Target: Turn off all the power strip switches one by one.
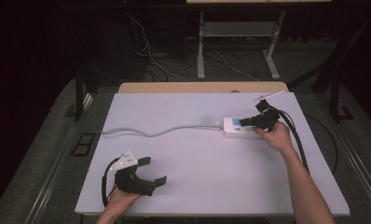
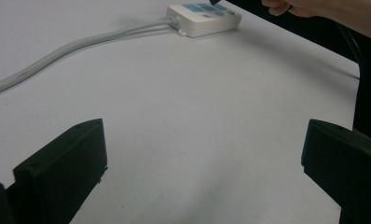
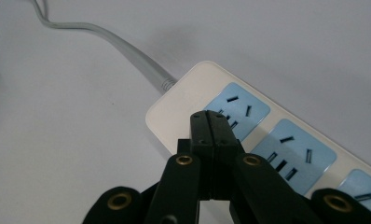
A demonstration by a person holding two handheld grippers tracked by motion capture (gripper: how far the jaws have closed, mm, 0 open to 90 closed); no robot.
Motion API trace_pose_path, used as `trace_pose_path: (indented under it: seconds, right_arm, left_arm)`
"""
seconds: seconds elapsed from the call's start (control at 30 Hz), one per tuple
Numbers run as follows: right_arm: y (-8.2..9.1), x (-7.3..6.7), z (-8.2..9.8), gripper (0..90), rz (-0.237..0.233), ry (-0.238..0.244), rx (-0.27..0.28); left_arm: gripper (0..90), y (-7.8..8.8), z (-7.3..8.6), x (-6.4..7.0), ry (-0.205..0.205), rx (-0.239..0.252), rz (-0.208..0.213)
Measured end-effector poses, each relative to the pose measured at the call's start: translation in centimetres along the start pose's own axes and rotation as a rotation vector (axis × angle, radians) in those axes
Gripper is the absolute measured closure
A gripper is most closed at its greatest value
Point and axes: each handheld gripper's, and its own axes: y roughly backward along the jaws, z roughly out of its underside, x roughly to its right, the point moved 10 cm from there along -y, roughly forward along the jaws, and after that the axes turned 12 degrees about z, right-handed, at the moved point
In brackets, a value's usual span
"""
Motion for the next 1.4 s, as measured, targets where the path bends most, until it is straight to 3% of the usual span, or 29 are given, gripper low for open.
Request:
trace_pose_path:
  seconds: [0.33,0.7,1.23,1.4]
  right_arm:
    - [-1.5,-0.4,0.8,90.0,0.008,0.022,-0.05]
    - [-1.5,-0.4,0.9,90.0,-0.02,-0.023,-0.012]
    - [-1.7,-0.7,0.8,90.0,0.015,0.014,0.01]
    - [-1.9,-0.7,0.9,90.0,0.002,-0.021,0.03]
  left_arm:
    - [0.0,0.0,0.0,0.0,0.001,0.001,-0.002]
    - [0.0,-0.1,0.0,0.0,0.001,-0.003,-0.001]
    - [0.0,-0.1,0.1,0.1,-0.003,-0.008,-0.003]
    - [0.0,0.0,0.0,0.3,-0.005,-0.003,-0.004]
